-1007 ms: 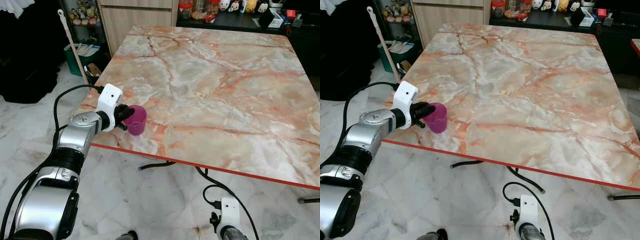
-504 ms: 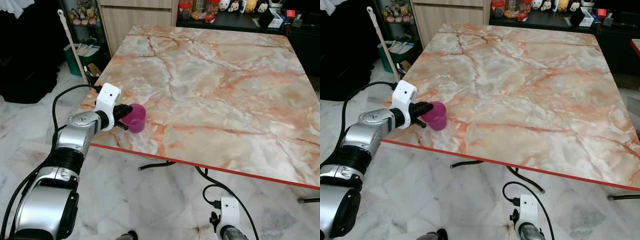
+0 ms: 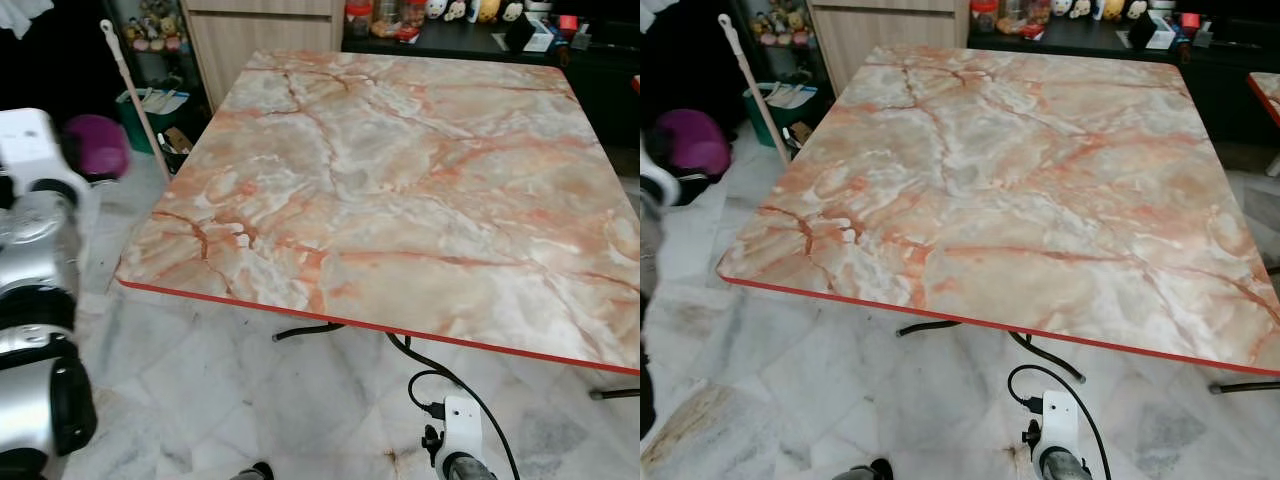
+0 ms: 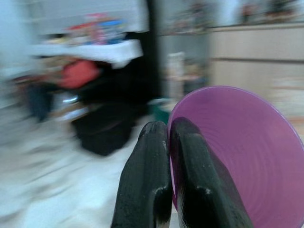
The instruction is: Setting the table
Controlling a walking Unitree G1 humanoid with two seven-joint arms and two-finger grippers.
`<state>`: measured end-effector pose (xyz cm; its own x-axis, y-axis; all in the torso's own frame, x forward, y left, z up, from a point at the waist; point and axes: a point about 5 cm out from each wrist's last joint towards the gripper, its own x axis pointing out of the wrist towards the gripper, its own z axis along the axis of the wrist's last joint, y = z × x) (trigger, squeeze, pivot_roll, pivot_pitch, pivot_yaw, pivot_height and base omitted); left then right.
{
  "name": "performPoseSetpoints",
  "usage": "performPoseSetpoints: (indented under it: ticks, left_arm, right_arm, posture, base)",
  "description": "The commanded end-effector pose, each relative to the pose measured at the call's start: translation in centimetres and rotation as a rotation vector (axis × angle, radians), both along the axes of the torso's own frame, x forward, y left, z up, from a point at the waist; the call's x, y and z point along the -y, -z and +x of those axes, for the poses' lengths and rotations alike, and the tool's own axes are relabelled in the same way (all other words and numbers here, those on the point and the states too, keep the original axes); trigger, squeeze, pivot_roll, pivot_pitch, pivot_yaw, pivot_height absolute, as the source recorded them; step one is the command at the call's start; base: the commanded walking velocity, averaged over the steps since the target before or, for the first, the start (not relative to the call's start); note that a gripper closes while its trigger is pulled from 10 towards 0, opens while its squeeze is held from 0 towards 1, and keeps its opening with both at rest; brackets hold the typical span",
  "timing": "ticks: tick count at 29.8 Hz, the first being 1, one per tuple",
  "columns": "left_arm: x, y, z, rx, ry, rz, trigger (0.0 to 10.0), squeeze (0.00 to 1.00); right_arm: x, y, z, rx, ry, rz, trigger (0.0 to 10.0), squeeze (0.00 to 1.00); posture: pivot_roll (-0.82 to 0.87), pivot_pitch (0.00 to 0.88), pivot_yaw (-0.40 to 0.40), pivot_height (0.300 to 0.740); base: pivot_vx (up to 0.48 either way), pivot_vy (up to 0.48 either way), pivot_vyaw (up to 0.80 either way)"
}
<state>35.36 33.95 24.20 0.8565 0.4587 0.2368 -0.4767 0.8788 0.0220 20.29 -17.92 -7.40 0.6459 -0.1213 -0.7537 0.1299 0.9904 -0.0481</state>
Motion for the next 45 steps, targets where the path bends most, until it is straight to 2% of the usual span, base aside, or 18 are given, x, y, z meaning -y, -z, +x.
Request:
performPoseSetpoints:
  ticks: [1, 3, 6, 10, 11, 12, 13, 15, 16, 17, 20, 22, 23, 26, 29, 32, 40, 45]
  left_arm:
    - [-1.8, 1.4, -1.3, -0.045, -0.121, 0.027, 10.0, 0.00]
    - [-3.3, 2.5, -2.4, -0.074, -0.227, 0.041, 10.0, 0.00]
    - [-5.5, 5.1, -4.7, -0.126, -0.391, -0.011, 10.0, 0.00]
    - [-6.4, 8.7, -6.6, -0.285, -0.484, 0.024, 10.0, 0.00]
    - [-6.0, 11.1, -7.3, -0.366, -0.470, -0.011, 10.0, 0.00]
    - [-6.0, 11.1, -7.3, -0.366, -0.470, -0.011, 10.0, 0.00]
    - [-4.9, 13.8, -7.7, -0.477, -0.400, -0.030, 10.0, 0.00]
    - [-3.2, 16.6, -8.0, -0.575, -0.291, -0.081, 10.0, 0.00]
    - [-0.9, 19.3, -8.1, -0.644, -0.159, -0.159, 10.0, 0.00]
    - [-0.1, 20.1, -8.2, -0.661, -0.119, -0.182, 10.0, 0.00]
    - [-0.1, 20.1, -8.2, -0.660, -0.124, -0.179, 10.0, 0.00]
    - [3.5, 22.9, -8.3, -0.700, 0.001, -0.323, 10.0, 0.00]
    - [5.2, 24.0, -8.5, -0.741, 0.063, -0.341, 10.0, 0.00]
    - [8.4, 25.9, -9.1, -0.827, 0.145, -0.358, 10.0, 0.00]
    - [10.6, 27.0, -9.5, -0.859, 0.204, -0.387, 10.0, 0.00]
    - [12.0, 27.7, -9.9, -0.899, 0.241, -0.366, 10.0, 0.00]
    - [12.6, 27.6, -9.6, -0.872, 0.233, -0.377, 10.0, 0.00]
    - [12.7, 27.9, -10.1, -0.898, 0.236, -0.344, 10.0, 0.00]
  right_arm:
    - [0.1, 0.3, -0.6, -0.019, 0.004, 0.001, 10.0, 0.00]
    - [0.1, 0.3, -0.6, -0.020, 0.002, 0.001, 10.0, 0.00]
    - [0.1, 0.3, -0.6, -0.020, 0.002, 0.000, 10.0, 0.00]
    - [0.1, 0.3, -0.6, -0.019, 0.003, -0.001, 10.0, 0.00]
    - [0.1, 0.4, -0.7, -0.022, 0.002, -0.001, 10.0, 0.00]
    - [0.1, 0.4, -0.7, -0.022, 0.002, -0.001, 10.0, 0.00]
    - [0.2, 0.4, -0.8, -0.024, 0.002, -0.002, 10.0, 0.00]
    - [0.2, 0.4, -0.8, -0.026, 0.001, -0.003, 10.0, 0.00]
    - [0.1, 0.4, -0.8, -0.028, -0.006, -0.004, 10.0, 0.00]
    - [0.1, 0.4, -0.8, -0.028, -0.008, -0.005, 10.0, 0.00]
    - [0.1, 0.4, -0.8, -0.028, -0.008, -0.005, 10.0, 0.00]
    - [0.1, 0.4, -0.7, -0.022, -0.011, -0.002, 10.0, 0.00]
    - [0.0, 0.3, -0.6, -0.018, -0.012, -0.001, 10.0, 0.00]
    - [0.1, 0.1, -0.3, -0.005, -0.010, 0.005, 10.0, 0.00]
    - [0.4, 0.1, -0.2, 0.000, 0.005, 0.002, 10.0, 0.00]
    - [0.7, 0.2, -0.5, -0.008, 0.009, -0.005, 10.0, 0.00]
    - [1.0, 0.3, -0.8, -0.014, 0.016, -0.008, 10.0, 0.00]
    - [1.2, 0.2, -0.6, -0.022, 0.023, -0.019, 10.0, 0.00]
  posture:
    - [0.07, 0.131, 0.023, 0.740]
    - [0.07, 0.129, 0.021, 0.740]
    - [0.06, 0.121, 0.025, 0.740]
    - [0.06, 0.114, 0.025, 0.740]
    - [0.06, 0.108, 0.025, 0.740]
    - [0.06, 0.108, 0.025, 0.740]
    - [0.07, 0.103, 0.026, 0.740]
    - [0.06, 0.096, 0.026, 0.740]
    - [0.06, 0.096, 0.027, 0.740]
    - [0.06, 0.096, 0.027, 0.740]
    - [0.06, 0.096, 0.027, 0.740]
    - [0.06, 0.088, 0.023, 0.740]
    - [0.06, 0.092, 0.021, 0.740]
    - [0.04, 0.100, 0.020, 0.740]
    - [0.03, 0.103, 0.019, 0.740]
    - [0.03, 0.109, 0.013, 0.740]
    - [0.02, 0.114, 0.000, 0.740]
    - [0.01, 0.118, 0.004, 0.740]
  base:
    - [0.000, 0.000, 0.00]
    - [0.000, 0.000, 0.00]
    - [0.000, 0.000, 0.00]
    - [0.000, 0.000, 0.00]
    - [0.000, 0.000, 0.00]
    - [0.000, 0.000, 0.00]
    - [0.000, 0.000, 0.00]
    - [0.000, 0.000, 0.00]
    - [0.000, 0.000, 0.00]
    - [0.000, 0.000, 0.00]
    - [0.000, 0.000, 0.00]
    - [0.000, 0.000, 0.00]
    - [0.000, 0.000, 0.00]
    - [0.000, 0.000, 0.00]
    - [0.000, 0.000, 0.00]
    - [0.000, 0.000, 0.00]
    - [0.000, 0.000, 0.00]
    - [0.000, -0.110, 0.00]
